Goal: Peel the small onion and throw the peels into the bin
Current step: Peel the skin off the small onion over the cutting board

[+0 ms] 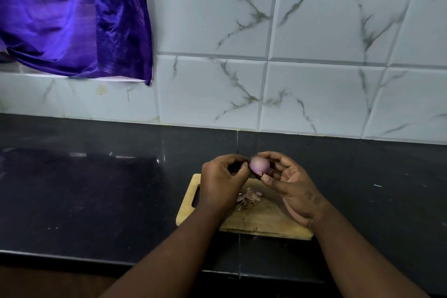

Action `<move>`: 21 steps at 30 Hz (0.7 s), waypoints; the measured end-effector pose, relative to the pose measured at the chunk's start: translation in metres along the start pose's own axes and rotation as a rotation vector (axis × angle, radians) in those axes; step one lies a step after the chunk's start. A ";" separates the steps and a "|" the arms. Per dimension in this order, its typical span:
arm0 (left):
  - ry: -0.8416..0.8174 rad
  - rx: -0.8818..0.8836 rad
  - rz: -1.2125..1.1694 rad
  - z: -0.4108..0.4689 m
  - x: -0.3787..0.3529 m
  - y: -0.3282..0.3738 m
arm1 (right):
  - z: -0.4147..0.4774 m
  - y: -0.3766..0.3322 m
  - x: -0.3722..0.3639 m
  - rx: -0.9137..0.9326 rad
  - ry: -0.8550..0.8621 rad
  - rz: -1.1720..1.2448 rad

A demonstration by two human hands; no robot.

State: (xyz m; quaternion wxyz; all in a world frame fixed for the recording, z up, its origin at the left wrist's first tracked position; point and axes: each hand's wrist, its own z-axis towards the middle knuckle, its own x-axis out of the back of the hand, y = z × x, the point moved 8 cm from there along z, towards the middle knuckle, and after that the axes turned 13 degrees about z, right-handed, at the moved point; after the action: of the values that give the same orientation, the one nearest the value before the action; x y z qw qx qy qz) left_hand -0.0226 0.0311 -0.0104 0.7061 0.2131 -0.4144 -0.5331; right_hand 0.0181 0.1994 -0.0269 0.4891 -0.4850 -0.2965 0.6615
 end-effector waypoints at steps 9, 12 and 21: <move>-0.065 0.028 -0.099 0.003 -0.009 -0.009 | 0.000 0.000 0.002 -0.005 -0.001 0.029; -0.057 0.014 -0.067 0.003 -0.007 -0.009 | 0.000 0.000 0.002 -0.004 0.001 0.017; 0.013 -0.195 0.401 -0.003 -0.002 0.016 | 0.000 -0.001 0.000 0.006 -0.025 -0.033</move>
State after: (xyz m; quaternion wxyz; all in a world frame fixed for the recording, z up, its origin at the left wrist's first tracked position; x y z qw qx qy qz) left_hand -0.0115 0.0382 -0.0006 0.8179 0.0609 -0.3903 -0.4183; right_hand 0.0181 0.1992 -0.0263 0.4979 -0.4703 -0.3084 0.6602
